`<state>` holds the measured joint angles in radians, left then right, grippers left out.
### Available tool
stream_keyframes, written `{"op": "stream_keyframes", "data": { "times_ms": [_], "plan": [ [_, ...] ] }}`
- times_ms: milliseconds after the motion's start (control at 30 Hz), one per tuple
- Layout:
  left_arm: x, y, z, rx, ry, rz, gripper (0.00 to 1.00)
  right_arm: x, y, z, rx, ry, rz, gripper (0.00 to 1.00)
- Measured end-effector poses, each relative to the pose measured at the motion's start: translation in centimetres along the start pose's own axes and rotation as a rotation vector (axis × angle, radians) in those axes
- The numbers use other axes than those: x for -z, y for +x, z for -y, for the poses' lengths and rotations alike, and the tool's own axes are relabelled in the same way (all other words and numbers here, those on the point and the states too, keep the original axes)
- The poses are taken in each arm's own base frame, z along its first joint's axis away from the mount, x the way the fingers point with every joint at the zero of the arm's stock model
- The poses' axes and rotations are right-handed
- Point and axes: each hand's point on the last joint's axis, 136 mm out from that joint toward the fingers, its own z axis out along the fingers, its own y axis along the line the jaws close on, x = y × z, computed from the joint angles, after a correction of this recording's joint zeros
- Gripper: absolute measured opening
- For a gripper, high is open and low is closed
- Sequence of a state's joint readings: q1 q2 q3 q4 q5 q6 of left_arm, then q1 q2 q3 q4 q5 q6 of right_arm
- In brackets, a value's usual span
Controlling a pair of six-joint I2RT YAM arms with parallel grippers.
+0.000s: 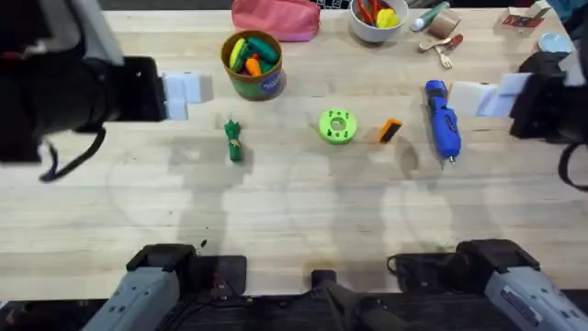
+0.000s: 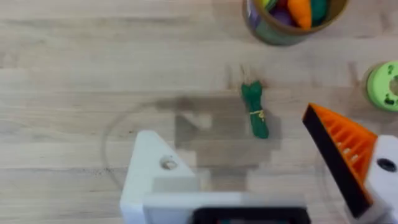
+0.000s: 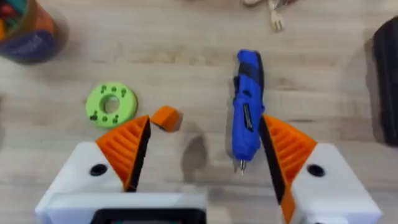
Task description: Pick up the gripper from the table and insert it into the empty holder that is missing its gripper. Then pick up a screw, insert it into the mounting hole, and use the screwdriver to tighten it. Finally, clean up the table by picking up the vegetable and placing it into the bucket.
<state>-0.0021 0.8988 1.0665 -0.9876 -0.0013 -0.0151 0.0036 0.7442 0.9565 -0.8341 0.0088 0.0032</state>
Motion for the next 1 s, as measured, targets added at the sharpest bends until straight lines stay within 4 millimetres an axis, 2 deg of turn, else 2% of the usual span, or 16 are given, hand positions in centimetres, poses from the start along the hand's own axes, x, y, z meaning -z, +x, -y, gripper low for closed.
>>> {"op": "stream_keyframes", "data": {
  "times_ms": [267, 567, 733, 867, 1000],
  "plan": [
    [-3.4, 1.3, 0.0, 0.0, -0.002, -0.201, 0.985, -1.7, 3.0, 0.1, -0.005, 0.001, -0.218, 0.991],
    [-5.5, 2.9, 0.2, 0.009, -0.001, -0.314, 0.985, -1.8, 3.2, 0.1, -0.006, 0.001, -0.23, 0.994],
    [-6.5, 5.8, 2.0, 0.06, 0.004, -0.48, 0.985, -1.8, 3.2, 0.0, -0.007, -0.002, -0.23, 0.993],
    [-8.8, 7.8, 3.5, 0.105, -0.015, -0.608, 0.985, -1.8, 3.2, 0.0, -0.007, -0.002, -0.23, 0.994],
    [-11.4, 9.4, 4.0, 0.169, -0.055, -0.702, 0.985, -1.8, 3.2, 0.0, -0.007, -0.002, -0.23, 0.994]
  ]
}}
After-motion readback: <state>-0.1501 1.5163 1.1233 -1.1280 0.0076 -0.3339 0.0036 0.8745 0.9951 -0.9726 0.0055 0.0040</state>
